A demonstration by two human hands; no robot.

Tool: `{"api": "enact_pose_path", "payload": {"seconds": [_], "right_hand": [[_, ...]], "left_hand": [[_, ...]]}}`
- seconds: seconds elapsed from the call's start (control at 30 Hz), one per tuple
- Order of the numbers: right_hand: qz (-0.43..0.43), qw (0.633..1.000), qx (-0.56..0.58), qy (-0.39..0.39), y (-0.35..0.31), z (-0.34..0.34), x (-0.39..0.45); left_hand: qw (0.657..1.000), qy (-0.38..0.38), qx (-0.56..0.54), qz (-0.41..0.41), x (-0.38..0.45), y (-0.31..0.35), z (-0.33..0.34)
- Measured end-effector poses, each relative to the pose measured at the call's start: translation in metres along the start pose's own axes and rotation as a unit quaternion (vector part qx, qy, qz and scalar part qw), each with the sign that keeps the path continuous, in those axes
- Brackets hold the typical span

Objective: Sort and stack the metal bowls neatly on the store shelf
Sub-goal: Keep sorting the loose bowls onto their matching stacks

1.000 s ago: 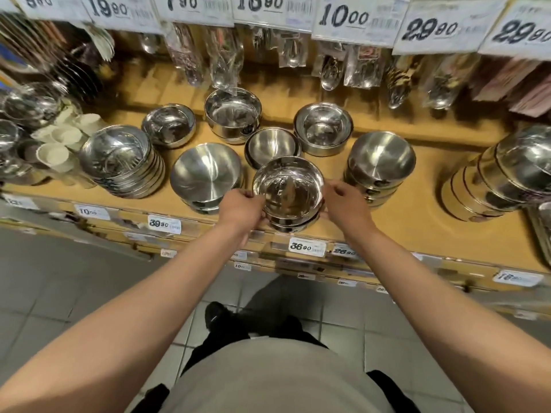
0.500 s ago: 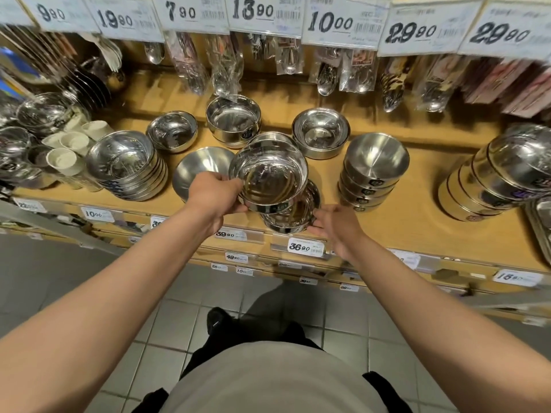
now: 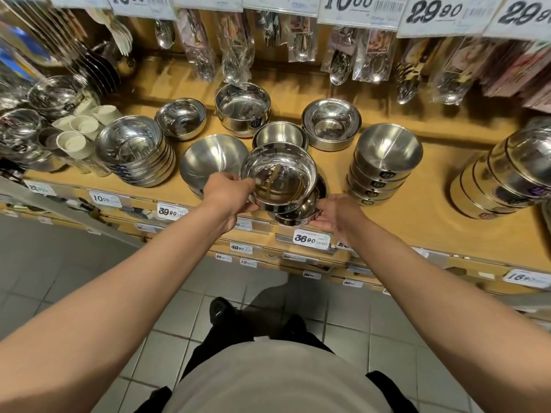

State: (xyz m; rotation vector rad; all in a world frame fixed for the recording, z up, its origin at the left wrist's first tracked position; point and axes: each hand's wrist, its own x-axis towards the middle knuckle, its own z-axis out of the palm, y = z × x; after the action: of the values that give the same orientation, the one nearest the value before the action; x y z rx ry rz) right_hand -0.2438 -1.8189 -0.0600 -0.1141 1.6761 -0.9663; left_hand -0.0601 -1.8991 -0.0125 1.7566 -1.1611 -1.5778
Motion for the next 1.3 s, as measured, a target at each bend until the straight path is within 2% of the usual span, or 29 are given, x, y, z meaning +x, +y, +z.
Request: {"api": "enact_pose_path", "payload": {"seconds": [0.2,0.3,0.47,0.6,0.7,0.83,1.03,1.2,1.3], "right_hand": [[0.009,1.0,0.012,0.015,-0.001,0.003,0.001],[-0.037,0.997,-0.039,0.049,-0.008,-0.001,0.001],[-0.141,0.985,-0.089,0.046,-0.012,-0.007,-0.002],[-0.153,0.986,-0.054,0.039,-0.014,-0.006,-0.001],[-0.16,0.984,-0.069,0.032,-0.012,-0.005,-0.002],[-0.169,0.984,-0.058,0.026,-0.007,-0.004,-0.003],[-0.178,0.977,-0.091,0.069,0.001,-0.002,-0.007],[-0.225,0.962,-0.128,0.087,0.005,0.0,-0.006],[-0.226,0.965,-0.109,0.073,0.006,0.001,-0.003]], "left_hand": [[1.0,-0.006,-0.001,-0.009,0.008,0.001,0.017],[1.0,-0.016,0.013,-0.013,0.011,0.001,0.023],[0.999,-0.038,0.02,-0.001,0.014,0.004,0.025],[0.997,-0.049,0.051,0.017,0.018,0.007,0.022],[0.995,-0.062,0.078,0.024,0.021,0.009,0.019],[0.991,-0.049,0.114,0.054,0.026,0.005,0.018],[0.982,-0.026,0.155,0.108,0.035,-0.011,0.011],[0.977,-0.036,0.15,0.147,0.044,-0.019,0.008],[0.974,-0.042,0.147,0.167,0.041,-0.025,0.008]]}}
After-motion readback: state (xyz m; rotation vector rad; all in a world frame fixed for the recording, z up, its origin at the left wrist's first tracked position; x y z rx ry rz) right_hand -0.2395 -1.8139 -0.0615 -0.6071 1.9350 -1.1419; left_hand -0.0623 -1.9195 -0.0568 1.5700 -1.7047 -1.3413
